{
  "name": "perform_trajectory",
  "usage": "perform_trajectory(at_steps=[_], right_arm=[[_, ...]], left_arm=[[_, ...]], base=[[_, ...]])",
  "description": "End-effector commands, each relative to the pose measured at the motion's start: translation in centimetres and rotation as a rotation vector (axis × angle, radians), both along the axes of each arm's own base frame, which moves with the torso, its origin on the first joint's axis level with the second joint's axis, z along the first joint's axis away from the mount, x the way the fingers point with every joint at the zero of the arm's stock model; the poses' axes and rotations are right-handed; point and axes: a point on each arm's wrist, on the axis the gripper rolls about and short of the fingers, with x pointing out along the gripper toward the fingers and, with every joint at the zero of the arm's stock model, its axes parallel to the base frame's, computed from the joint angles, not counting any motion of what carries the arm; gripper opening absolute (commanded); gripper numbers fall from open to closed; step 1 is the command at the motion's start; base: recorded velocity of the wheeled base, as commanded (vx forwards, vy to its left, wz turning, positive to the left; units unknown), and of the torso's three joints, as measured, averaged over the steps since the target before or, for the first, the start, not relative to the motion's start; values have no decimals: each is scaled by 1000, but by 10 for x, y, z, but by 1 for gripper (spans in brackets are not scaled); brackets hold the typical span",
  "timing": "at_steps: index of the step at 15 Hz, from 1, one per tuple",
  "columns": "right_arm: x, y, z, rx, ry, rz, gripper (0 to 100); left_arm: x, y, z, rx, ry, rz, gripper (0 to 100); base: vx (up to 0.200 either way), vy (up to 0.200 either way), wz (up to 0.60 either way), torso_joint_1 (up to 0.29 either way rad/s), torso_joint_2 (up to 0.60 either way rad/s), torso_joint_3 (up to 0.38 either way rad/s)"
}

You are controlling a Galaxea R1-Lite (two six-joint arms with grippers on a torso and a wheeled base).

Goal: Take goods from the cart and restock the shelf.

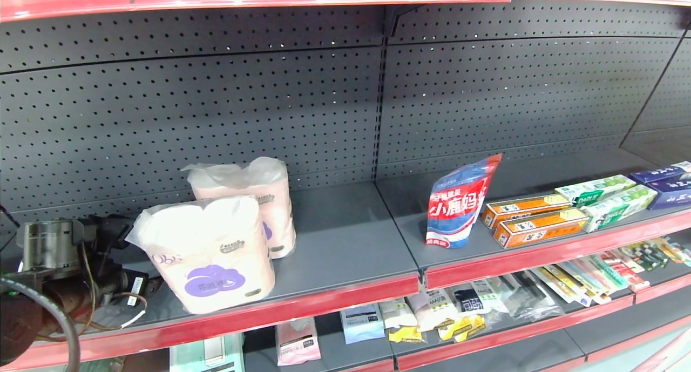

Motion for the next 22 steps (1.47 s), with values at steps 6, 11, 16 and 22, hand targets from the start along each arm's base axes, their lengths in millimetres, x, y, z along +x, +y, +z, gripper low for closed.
perform_trajectory(at_steps=[6,11,16,22], right_arm=[[0,0,0,0,1,1,100],[0,0,0,1,1,-1,100],[0,0,0,1,1,-1,100],[0,0,0,0,0,1,100]], left_arm=[[13,-6,-1,-3,-10,-25,100],[17,-20,-3,-3,-8,-79,100],[19,-23,-1,0,-26,-93,100],[22,-33,1,0,-40,-132,100]], base=[[0,0,0,0,0,0],[0,0,0,0,0,0],[0,0,0,0,0,0],[0,0,0,0,0,0]])
